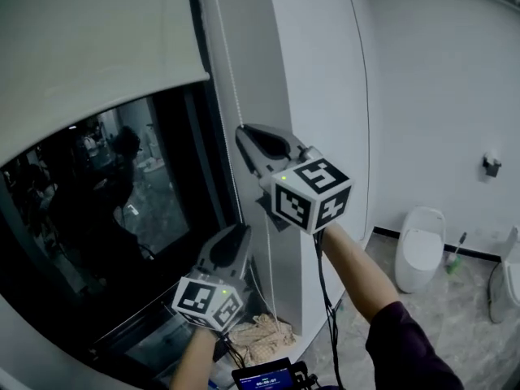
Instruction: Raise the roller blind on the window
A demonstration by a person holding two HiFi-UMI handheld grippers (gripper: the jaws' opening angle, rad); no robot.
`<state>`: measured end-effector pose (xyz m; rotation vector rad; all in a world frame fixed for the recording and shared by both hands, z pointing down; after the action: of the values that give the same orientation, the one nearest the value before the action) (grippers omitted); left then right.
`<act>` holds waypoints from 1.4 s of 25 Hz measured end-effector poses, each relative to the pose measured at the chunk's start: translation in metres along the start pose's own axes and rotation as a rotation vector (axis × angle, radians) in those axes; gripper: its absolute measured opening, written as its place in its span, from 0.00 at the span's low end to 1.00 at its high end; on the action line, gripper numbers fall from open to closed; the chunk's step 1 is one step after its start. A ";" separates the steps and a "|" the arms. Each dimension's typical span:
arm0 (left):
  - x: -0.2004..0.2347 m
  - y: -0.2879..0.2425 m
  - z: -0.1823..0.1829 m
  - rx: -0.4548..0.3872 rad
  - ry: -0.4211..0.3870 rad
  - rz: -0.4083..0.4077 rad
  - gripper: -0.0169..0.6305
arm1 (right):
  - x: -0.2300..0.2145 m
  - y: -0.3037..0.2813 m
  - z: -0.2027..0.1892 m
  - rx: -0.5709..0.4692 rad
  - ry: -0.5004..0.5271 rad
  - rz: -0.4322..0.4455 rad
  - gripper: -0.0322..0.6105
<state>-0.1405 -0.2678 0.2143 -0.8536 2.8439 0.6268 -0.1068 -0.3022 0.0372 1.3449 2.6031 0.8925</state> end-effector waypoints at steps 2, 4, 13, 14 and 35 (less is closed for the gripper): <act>0.017 -0.004 0.028 -0.045 0.029 0.014 0.05 | 0.008 0.011 -0.017 0.020 0.016 0.011 0.08; 0.030 -0.010 0.055 -0.083 0.057 0.016 0.05 | 0.017 0.029 -0.040 0.052 0.040 0.014 0.08; 0.040 -0.069 0.118 -0.060 0.011 -0.084 0.14 | 0.068 0.102 -0.127 0.173 0.064 0.071 0.08; 0.039 -0.074 0.120 -0.050 0.004 -0.092 0.15 | 0.071 0.109 -0.133 0.190 0.048 0.076 0.08; -0.018 -0.041 0.033 -0.019 -0.119 -0.061 0.05 | -0.022 0.031 -0.001 0.019 -0.301 0.110 0.18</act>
<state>-0.1036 -0.2763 0.1737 -0.8712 2.6999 0.6743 -0.0708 -0.3059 0.0505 1.5072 2.3365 0.6212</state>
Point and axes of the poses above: the fingertips, and each gripper's own axes: y backward along the fingers, x to its left, z out of its top, the point moved 1 cm from there along y, backward along the fingers, and after that the axes turned 4 degrees about -z, right-handed, at the moved point
